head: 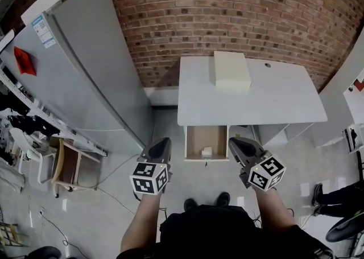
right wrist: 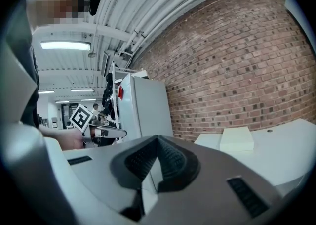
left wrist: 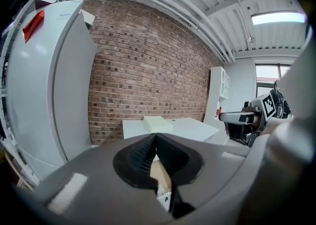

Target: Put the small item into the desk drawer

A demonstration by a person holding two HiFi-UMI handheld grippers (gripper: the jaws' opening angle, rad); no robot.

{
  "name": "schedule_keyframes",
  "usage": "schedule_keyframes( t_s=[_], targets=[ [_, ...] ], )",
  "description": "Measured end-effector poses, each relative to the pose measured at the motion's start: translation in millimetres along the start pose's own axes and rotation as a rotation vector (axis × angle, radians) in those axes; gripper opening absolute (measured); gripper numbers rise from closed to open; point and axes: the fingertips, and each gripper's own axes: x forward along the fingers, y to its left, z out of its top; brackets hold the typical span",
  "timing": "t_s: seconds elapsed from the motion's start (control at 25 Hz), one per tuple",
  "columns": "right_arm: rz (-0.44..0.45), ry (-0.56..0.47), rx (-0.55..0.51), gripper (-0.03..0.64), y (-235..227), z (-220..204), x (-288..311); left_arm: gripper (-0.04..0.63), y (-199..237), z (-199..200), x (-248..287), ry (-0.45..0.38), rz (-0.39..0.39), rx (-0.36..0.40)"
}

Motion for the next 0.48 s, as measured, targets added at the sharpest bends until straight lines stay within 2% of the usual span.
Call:
schedule_keyframes(
  t_s=[0.24, 0.48],
  targets=[
    [-0.016, -0.016, 0.005, 0.012, -1, 5, 9, 0.012, 13, 5, 1, -0.008, 0.002, 0.000],
    [-0.007, -0.015, 0.001, 0.012, -23, 8, 10, 0.012, 17, 10, 7, -0.016, 0.046, -0.018]
  ],
)
